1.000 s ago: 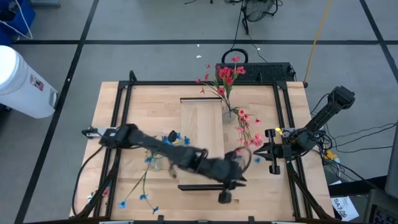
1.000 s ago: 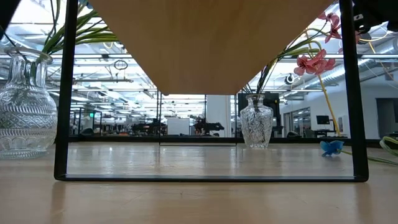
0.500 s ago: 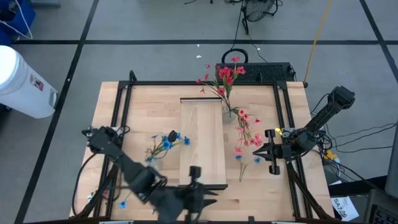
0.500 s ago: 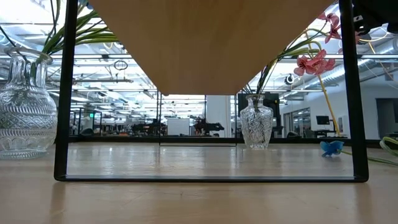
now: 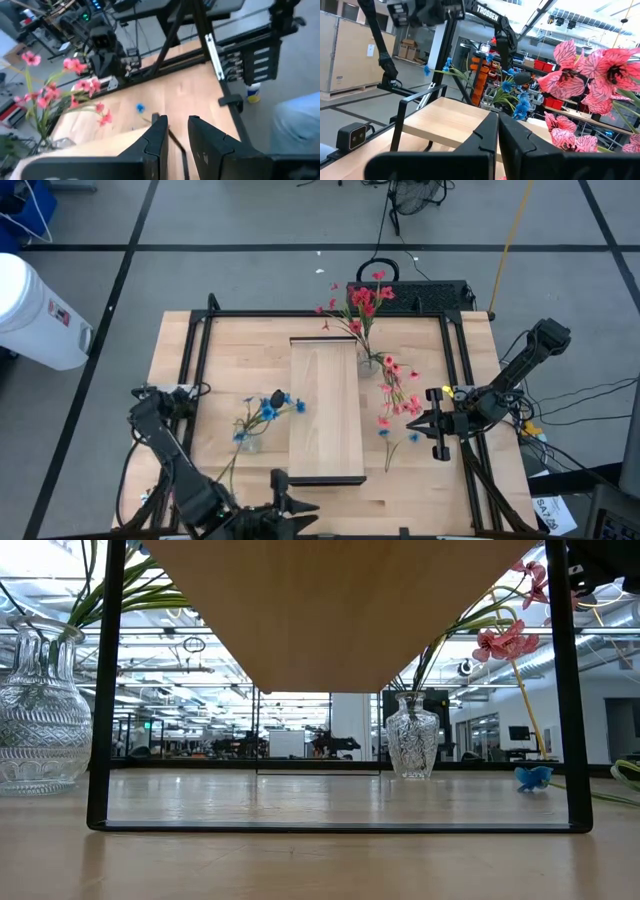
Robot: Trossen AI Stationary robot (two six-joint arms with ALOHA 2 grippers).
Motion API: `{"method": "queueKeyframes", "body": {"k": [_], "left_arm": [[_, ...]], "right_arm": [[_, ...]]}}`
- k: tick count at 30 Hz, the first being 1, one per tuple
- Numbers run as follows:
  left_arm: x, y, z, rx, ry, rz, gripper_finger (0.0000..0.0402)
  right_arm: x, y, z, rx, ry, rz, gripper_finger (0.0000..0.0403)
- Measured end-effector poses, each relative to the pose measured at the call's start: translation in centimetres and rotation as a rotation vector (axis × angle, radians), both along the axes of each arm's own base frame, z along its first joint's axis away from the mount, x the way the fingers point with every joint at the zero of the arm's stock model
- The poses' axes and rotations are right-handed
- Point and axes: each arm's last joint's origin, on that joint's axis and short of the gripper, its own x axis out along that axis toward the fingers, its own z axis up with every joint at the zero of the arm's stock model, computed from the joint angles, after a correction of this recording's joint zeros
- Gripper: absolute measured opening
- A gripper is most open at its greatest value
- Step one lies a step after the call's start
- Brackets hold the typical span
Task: Pick and place flowers into a vace then onto a shelf
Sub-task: Put the blue flowers into the left transparent vase
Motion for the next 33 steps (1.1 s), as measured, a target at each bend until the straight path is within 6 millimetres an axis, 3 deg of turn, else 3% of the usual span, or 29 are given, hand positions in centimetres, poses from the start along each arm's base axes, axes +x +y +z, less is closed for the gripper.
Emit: {"method": "queueKeyframes", "body": {"k": [7,13,22,33], "left_arm": [[-2.6,-1.1,-2.9,-0.020,-0.062,0.055,0.0081],[-7.3,-0.3,-3.1,-0.117,-0.162,-0.038,0.0081],[-14.0,4.0,-3.1,-0.246,-0.277,-0.100,0.0081],[-16.7,7.8,-5.6,-0.310,-0.343,-0.154,0.0081]], "right_arm": [[-0.1,0.0,0.3,0.000,-0.026,0.000,0.0009],[-0.5,0.0,1.6,0.135,-0.142,0.139,0.0009],[-0.9,-0.2,2.6,0.223,-0.238,0.196,0.0009],[-1.7,-1.3,4.2,0.507,-0.373,0.214,0.0009]]}}
